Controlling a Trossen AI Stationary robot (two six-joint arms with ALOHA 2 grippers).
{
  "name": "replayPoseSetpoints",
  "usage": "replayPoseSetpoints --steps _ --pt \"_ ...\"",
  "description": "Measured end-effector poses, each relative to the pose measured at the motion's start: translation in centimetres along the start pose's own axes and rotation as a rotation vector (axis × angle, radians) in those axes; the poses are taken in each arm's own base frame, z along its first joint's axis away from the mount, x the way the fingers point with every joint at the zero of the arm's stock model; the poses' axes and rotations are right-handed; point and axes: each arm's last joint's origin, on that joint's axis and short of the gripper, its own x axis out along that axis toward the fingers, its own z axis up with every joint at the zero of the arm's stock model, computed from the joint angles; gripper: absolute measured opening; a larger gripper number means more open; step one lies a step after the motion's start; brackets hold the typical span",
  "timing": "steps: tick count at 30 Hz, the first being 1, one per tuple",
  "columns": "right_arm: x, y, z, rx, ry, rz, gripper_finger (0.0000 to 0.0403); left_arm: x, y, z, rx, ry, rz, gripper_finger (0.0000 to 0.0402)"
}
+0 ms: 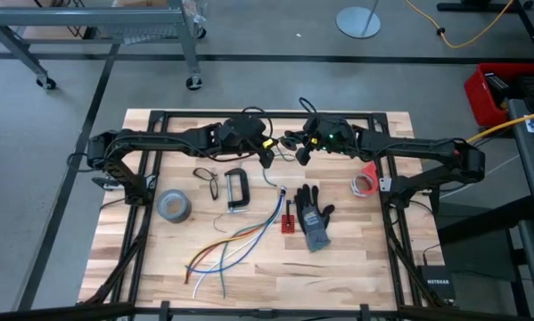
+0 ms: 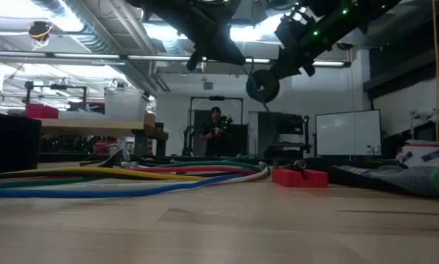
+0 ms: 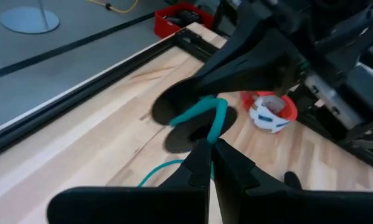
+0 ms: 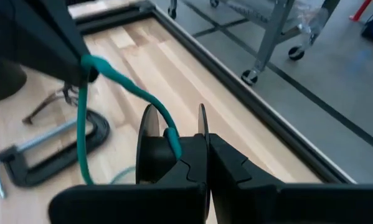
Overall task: Coil cords
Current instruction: Coil the green wire on the spool
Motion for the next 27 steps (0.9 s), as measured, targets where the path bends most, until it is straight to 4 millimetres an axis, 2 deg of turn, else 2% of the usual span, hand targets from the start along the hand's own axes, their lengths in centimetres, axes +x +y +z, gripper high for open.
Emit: replayPoseSetpoints --steps 12,18,27 --pt "0.6 0.3 1.5 0.067 -0.171 0.025 0.0001 0.0 -0.3 0.3 -0.032 -0.03 -0.033 0.0" --pt "1.1 0.4 1.7 0.101 -0.202 0.041 0.0001 -0.1 -0.5 0.8 -0.041 -0.077 -0.055 0.0" --pt "2.0 0.7 2.5 0.177 -0.323 0.078 0.0001 -0.2 -1.1 0.5 -0.029 -0.068 -0.069 0.0"
